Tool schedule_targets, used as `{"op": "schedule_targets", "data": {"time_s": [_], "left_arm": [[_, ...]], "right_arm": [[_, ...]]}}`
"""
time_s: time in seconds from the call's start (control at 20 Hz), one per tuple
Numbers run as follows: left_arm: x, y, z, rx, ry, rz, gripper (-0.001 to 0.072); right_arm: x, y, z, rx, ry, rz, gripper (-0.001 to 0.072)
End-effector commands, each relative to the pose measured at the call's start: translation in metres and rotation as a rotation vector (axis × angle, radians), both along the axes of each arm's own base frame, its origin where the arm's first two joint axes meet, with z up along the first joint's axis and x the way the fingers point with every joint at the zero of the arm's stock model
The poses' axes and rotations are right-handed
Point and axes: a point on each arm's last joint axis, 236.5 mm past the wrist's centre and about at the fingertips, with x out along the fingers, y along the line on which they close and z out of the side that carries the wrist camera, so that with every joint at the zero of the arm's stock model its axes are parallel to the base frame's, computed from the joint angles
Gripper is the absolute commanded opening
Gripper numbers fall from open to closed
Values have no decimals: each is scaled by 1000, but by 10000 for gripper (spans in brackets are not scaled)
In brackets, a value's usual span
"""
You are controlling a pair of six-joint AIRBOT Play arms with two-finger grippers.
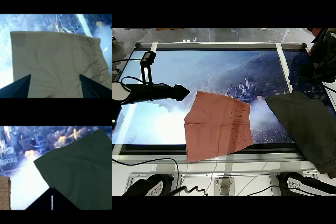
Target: Fold the clothes and pants, and hang the long-sleeved shirts on hangers.
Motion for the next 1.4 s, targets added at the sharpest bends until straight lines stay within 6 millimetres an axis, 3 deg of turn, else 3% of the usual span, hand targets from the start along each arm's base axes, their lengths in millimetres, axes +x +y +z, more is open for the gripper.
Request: {"op": "schedule_targets", "data": {"time_s": [0.0,0.35,0.45,0.55,0.6,0.65,0.7,0.85,0.9,0.95,1.0,1.05,1.15,1.35], "left_arm": [[0,1,0,0,-1,1,692],[-1,0,-2,1,8,-2,692],[-13,-1,-11,21,59,-35,692],[-21,18,-27,129,99,-40,687],[-25,32,-37,185,137,-19,614],[-32,47,-47,242,187,8,476],[-39,62,-55,305,227,25,408],[-56,100,-76,431,327,69,406],[-60,108,-84,437,353,82,406],[-66,114,-95,430,388,98,405],[-74,121,-107,426,428,113,405],[-85,128,-122,419,481,127,406],[-112,131,-150,369,596,125,406],[-160,107,-184,158,763,66,425]], "right_arm": [[2,1,1,2,-9,2,20],[21,5,13,14,-104,14,20],[18,0,7,-92,-62,139,20],[-9,-8,-26,-140,123,264,19],[-23,-6,-48,-78,199,261,18],[-43,-2,-76,1,296,264,18],[-64,6,-102,81,385,299,18],[-123,70,-167,460,560,391,22],[-136,90,-185,556,592,380,109],[-146,106,-198,625,611,366,302],[-159,120,-211,676,635,367,422],[-172,130,-225,695,660,381,426],[-192,140,-251,685,687,392,428],[-207,162,-281,718,680,343,430]]}}
